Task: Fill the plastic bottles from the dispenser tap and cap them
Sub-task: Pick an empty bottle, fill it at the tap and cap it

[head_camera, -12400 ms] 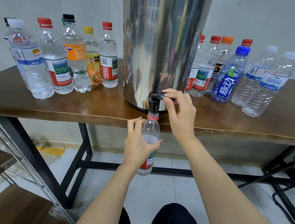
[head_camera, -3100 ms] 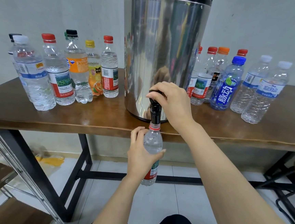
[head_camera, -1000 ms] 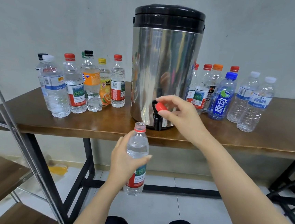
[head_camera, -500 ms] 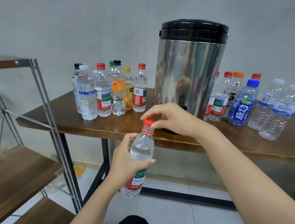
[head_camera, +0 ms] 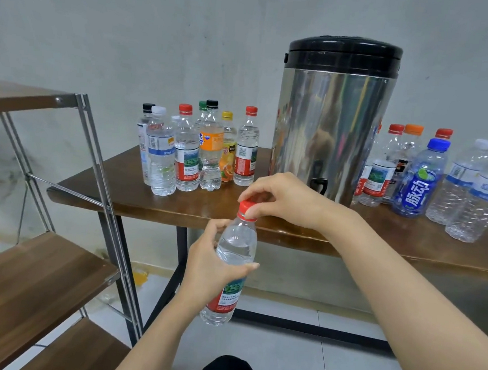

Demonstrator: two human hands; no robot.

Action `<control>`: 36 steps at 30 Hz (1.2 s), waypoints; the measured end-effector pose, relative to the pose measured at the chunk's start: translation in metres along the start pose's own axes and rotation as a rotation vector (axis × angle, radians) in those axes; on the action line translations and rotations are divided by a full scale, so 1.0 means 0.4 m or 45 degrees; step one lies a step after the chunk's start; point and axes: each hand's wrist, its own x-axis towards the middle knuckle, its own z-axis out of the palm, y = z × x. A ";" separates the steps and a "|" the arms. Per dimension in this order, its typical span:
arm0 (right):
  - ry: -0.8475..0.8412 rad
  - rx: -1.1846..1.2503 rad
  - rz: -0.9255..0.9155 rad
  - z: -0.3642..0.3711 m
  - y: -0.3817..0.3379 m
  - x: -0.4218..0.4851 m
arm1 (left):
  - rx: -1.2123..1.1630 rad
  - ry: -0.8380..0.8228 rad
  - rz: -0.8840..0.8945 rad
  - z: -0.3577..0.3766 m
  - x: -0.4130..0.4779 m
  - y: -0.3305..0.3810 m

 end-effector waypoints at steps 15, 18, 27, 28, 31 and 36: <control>0.071 0.083 0.067 0.026 0.017 0.033 | -0.021 0.022 -0.016 -0.010 0.011 -0.035; 0.092 0.162 0.079 0.042 0.022 0.038 | -0.046 0.031 -0.014 -0.016 0.018 -0.043; 0.112 0.325 0.323 0.087 0.073 0.065 | -0.135 0.284 0.154 -0.106 0.166 0.055; 0.103 0.328 0.314 0.099 0.071 0.078 | -0.130 0.318 0.198 -0.112 0.195 0.070; 0.110 0.376 0.278 0.144 0.061 0.129 | -0.103 0.402 0.319 -0.113 0.284 0.098; 0.322 0.580 0.342 0.207 0.085 0.223 | -0.133 0.473 0.385 -0.075 0.399 0.098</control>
